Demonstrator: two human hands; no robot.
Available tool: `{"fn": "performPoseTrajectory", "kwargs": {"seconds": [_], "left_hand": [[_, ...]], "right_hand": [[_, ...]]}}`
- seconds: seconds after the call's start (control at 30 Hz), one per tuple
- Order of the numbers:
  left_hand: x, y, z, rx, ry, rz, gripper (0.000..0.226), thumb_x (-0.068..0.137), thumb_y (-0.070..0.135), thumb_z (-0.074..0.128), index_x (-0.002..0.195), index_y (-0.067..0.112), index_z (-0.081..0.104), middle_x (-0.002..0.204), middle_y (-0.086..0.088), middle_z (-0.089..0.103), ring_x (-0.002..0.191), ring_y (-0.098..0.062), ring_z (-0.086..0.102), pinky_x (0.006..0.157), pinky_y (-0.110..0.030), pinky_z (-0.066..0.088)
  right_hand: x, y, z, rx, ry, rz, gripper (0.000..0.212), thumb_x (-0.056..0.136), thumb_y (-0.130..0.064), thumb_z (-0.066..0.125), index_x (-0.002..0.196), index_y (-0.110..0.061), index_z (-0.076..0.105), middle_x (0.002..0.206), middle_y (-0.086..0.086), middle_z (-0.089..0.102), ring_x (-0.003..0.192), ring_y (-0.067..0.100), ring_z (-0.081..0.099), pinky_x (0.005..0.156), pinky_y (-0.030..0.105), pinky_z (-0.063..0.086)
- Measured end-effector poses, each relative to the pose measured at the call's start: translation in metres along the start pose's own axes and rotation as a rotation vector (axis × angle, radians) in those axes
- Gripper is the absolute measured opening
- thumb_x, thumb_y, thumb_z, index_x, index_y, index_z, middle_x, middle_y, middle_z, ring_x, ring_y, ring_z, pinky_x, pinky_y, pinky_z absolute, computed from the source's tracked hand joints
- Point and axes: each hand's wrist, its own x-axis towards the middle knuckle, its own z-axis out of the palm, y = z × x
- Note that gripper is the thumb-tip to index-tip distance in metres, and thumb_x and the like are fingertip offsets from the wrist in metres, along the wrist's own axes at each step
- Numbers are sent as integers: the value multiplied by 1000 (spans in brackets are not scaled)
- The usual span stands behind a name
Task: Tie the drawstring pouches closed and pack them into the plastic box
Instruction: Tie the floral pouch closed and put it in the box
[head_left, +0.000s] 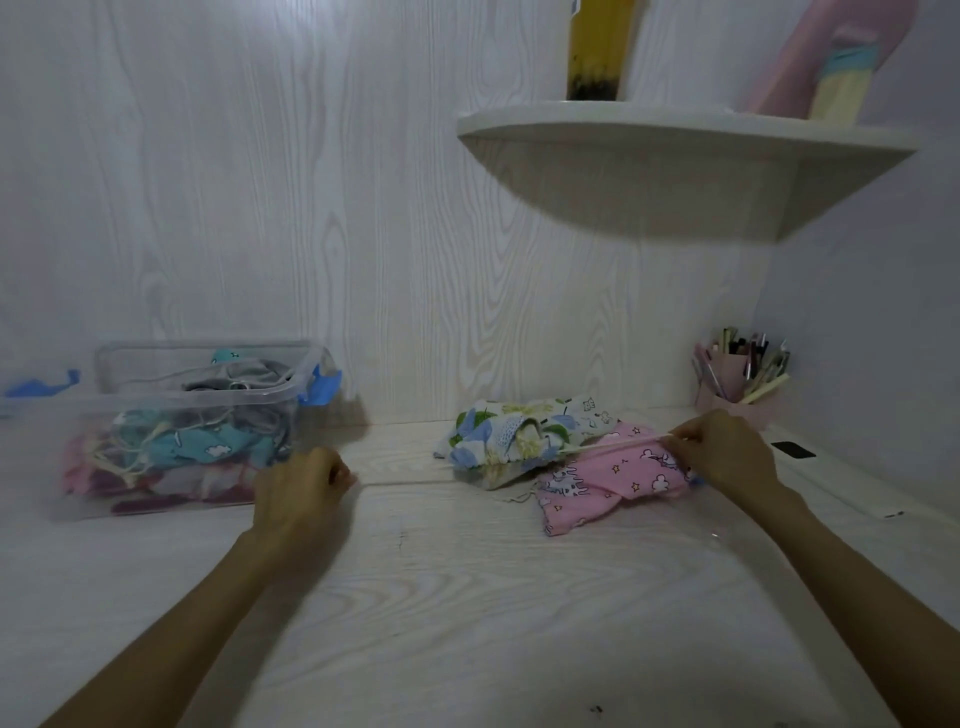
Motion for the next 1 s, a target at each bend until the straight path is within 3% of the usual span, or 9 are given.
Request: {"fn": "performPoseTrajectory", "kwargs": {"seconds": [0.13,0.23,0.37,0.47,0.6,0.67,0.77,0.87,1.0], "left_hand": [[0,15,-1,146,-199,-34,23,95,28,49,106,16,63,109,-6,65,98,-25,61,74,-31,41],[1,34,-4,178,-302,13,40,91,31,54,129,17,51,129,-6,53,112,-26,57,89,-35,44],[5,65,4,-141,-500,41,60,87,28,65,141,21,39,140,0,46,114,-25,57,91,-37,50],[7,78,19,-219,-580,48,48,87,21,62,132,19,48,133,0,54,106,-24,61,88,-34,50],[7,75,31,-151,-516,56,16,89,29,59,97,17,65,93,-2,68,84,-20,64,72,-29,48],[11,70,28,-187,-522,77,25,93,35,54,77,19,65,69,1,62,64,-14,57,62,-26,43],[16,68,14,-505,-632,18,35,95,33,51,87,7,72,65,0,51,54,-8,43,52,-17,39],[22,72,-12,-827,-648,-68,29,97,30,48,95,14,73,68,1,44,62,-9,41,59,-18,42],[38,76,-35,-834,-505,-72,31,97,32,46,97,14,72,81,-2,49,74,-10,47,64,-21,44]], "right_hand": [[-11,-24,3,-115,-90,-40,17,81,-20,64,94,-18,74,97,9,68,93,29,63,71,31,45],[-18,-42,-2,-302,-189,-112,47,79,-13,64,124,-17,55,125,9,47,112,28,51,82,35,45],[-38,-70,11,-205,-303,-186,42,80,-14,64,121,-15,54,121,6,51,104,24,56,83,34,47],[-53,-82,38,-200,-405,-253,20,83,-25,65,97,-13,58,104,3,57,92,21,57,75,30,46],[-49,-74,54,-151,-344,-327,24,85,-37,65,74,-15,64,67,-2,48,67,17,52,54,25,32],[-40,-69,50,50,-400,-324,30,84,-32,67,63,-10,64,55,2,51,52,13,43,52,26,31],[-26,-71,29,330,-365,-316,19,84,-27,69,79,-11,77,69,9,71,56,11,53,56,26,42],[-12,-77,7,347,-384,-407,16,87,-24,66,86,-14,78,77,9,74,60,9,58,61,24,47],[5,-90,-10,253,-449,-476,22,91,-22,60,87,-7,75,77,8,73,59,11,63,62,24,52]]}}
